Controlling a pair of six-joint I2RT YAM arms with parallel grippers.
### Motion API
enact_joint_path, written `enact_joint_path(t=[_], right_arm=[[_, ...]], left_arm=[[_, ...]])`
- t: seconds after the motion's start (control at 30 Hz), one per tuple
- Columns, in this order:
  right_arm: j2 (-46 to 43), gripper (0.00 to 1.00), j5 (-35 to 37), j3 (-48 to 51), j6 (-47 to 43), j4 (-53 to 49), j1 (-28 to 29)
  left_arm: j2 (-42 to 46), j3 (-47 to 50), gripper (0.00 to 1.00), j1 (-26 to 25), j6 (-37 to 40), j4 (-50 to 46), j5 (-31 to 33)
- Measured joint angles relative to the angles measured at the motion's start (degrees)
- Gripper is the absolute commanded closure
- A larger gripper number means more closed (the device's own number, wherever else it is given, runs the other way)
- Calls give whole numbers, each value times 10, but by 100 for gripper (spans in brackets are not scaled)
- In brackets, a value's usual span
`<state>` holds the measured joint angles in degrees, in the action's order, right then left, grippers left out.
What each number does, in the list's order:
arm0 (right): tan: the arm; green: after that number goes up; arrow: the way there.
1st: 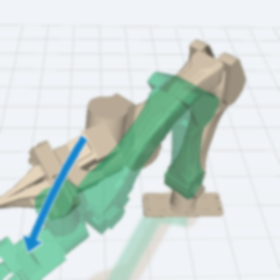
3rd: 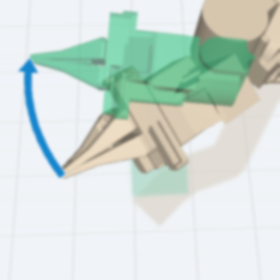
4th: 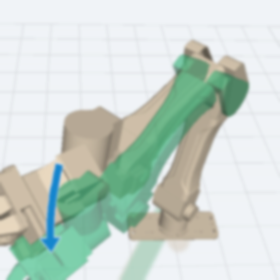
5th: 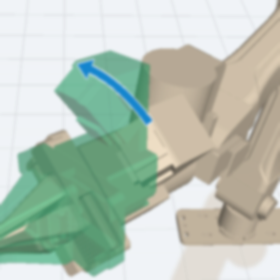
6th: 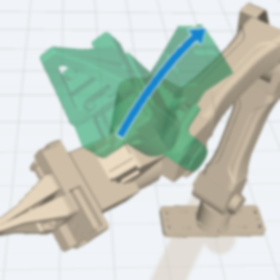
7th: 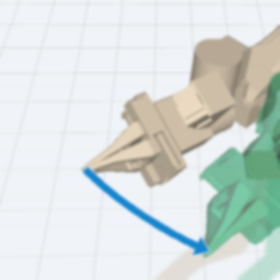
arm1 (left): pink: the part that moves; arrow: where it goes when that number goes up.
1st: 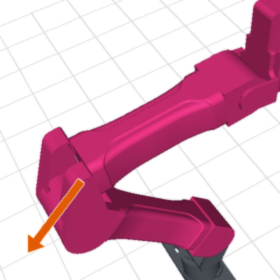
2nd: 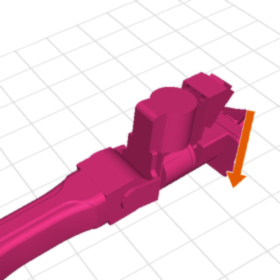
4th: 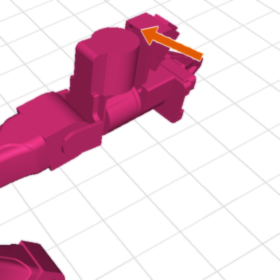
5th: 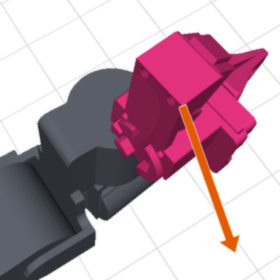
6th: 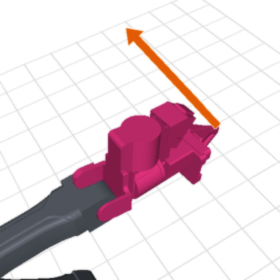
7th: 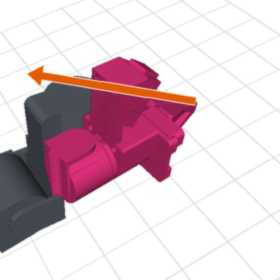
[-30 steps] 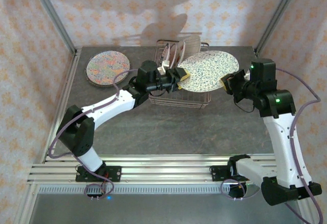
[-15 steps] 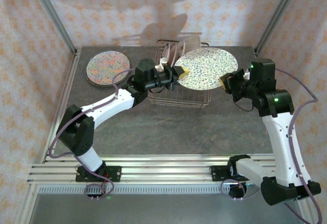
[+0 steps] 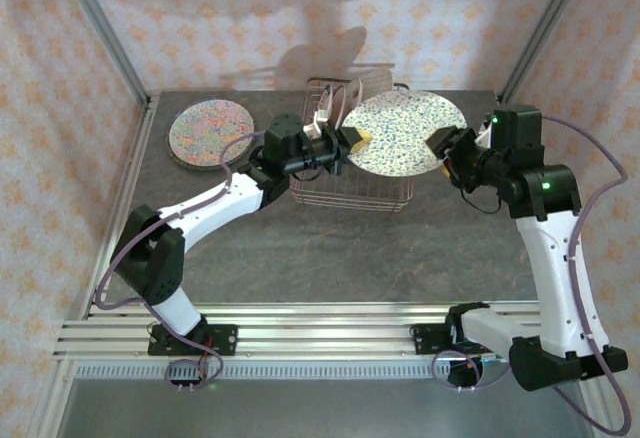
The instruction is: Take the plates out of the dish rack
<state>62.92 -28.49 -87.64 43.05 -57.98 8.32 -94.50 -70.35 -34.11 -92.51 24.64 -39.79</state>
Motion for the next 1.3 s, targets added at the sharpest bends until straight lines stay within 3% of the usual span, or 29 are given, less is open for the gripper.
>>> enact_joint_path(t=[0.23,0.73,1.3], right_arm=[[16,28,26,-51,-61,-29,0],[24,26,40,-94,-166,-30,0],[-14,27,8,-69,-288,83,22]], left_arm=[[2,0,100,9,0,0,0],[49,0,100,59,22,-17,4],[119,35,100,198,61,-67,-1]])
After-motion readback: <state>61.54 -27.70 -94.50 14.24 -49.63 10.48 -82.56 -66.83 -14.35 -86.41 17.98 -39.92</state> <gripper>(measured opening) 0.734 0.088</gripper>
